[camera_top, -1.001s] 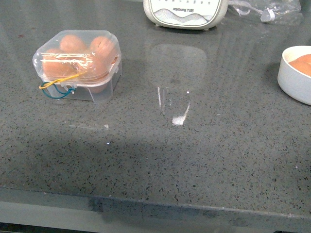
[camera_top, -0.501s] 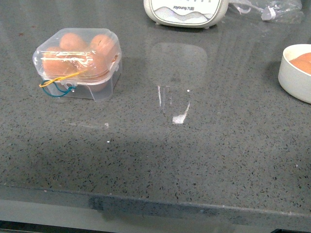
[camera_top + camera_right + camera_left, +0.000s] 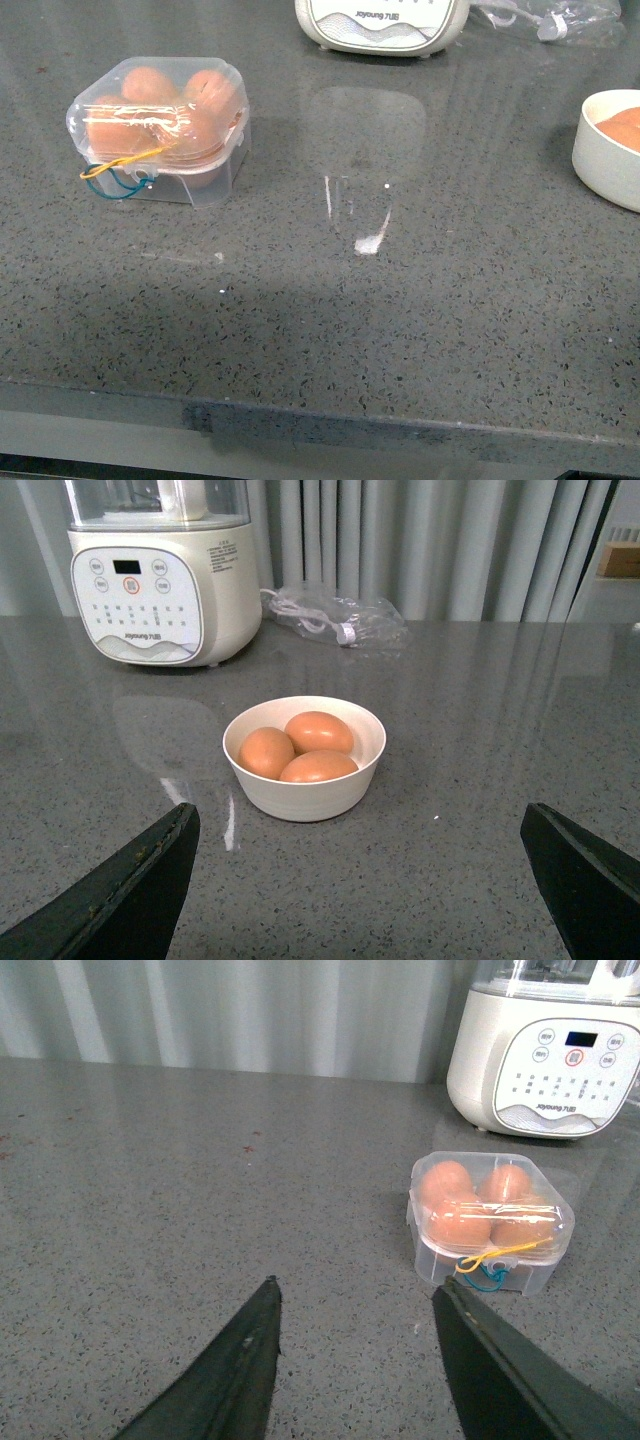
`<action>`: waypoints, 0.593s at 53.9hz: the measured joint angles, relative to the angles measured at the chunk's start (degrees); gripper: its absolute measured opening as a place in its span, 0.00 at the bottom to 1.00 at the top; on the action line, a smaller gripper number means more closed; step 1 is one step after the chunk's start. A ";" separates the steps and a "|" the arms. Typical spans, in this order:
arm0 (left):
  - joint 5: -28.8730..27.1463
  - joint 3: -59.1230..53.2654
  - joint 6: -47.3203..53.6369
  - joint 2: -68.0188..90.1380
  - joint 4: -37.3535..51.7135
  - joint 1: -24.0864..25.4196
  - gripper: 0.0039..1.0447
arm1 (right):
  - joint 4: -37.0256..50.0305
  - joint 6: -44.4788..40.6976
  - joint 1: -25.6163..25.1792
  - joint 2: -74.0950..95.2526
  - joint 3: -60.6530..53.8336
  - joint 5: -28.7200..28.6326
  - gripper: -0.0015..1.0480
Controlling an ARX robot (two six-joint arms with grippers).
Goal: Put egg into box
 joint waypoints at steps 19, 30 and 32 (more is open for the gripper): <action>0.00 0.00 0.07 0.00 0.00 0.00 0.95 | 0.00 0.00 0.00 0.00 0.00 0.00 0.93; 0.00 0.00 0.04 0.00 0.00 0.00 0.94 | 0.00 0.00 0.00 0.00 0.00 0.00 0.93; 0.00 0.00 0.04 0.00 0.00 0.00 0.94 | 0.00 0.00 0.00 0.00 0.00 0.00 0.93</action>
